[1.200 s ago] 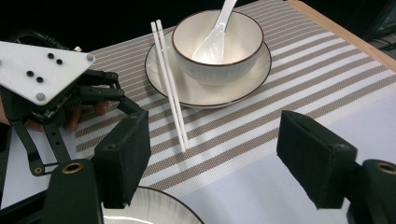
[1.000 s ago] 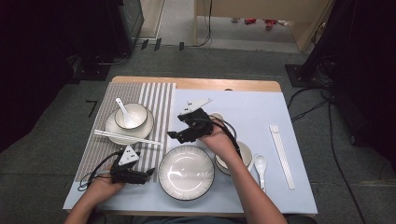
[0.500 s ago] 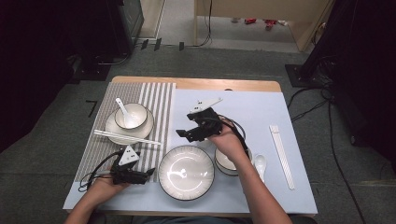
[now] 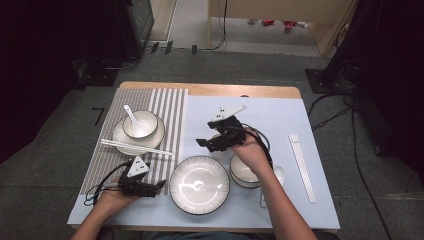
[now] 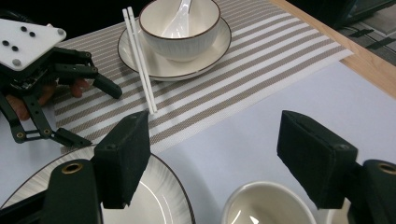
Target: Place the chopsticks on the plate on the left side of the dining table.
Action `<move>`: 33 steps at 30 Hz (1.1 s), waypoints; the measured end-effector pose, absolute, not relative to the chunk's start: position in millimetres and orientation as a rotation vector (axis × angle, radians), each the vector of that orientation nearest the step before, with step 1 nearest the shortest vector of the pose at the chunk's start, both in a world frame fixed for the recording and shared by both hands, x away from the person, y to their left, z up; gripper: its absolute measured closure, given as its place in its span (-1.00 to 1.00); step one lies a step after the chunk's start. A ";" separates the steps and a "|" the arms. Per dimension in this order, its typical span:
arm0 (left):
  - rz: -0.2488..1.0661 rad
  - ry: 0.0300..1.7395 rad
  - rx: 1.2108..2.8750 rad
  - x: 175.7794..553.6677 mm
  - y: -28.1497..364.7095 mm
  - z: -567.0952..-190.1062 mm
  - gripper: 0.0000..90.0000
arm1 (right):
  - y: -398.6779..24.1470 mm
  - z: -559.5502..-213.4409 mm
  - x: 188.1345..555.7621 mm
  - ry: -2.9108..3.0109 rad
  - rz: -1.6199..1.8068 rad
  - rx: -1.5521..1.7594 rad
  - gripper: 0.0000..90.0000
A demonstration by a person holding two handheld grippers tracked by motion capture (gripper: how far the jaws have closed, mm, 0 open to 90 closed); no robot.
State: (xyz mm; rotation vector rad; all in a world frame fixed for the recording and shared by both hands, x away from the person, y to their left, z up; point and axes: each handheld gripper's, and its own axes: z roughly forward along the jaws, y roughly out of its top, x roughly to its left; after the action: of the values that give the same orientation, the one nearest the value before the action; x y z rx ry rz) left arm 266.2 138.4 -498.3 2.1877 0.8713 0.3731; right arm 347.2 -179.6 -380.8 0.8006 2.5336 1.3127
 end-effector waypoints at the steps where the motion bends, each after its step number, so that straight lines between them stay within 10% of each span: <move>1: 0.373 0.871 2.187 266.2 138.4 -498.3 -0.69 | -181.4 -381.1 347.3 2.534 1.310 0.802 -0.43; 33: 0.373 0.872 2.187 266.0 138.5 -498.4 -0.69 | -219.6 -382.2 343.5 2.496 1.303 0.879 -0.43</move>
State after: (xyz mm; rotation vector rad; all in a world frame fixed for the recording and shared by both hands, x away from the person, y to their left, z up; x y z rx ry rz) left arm 266.0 138.5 -498.4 2.1865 0.8717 0.3733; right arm 343.5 -219.6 -382.2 0.8791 2.4960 1.3028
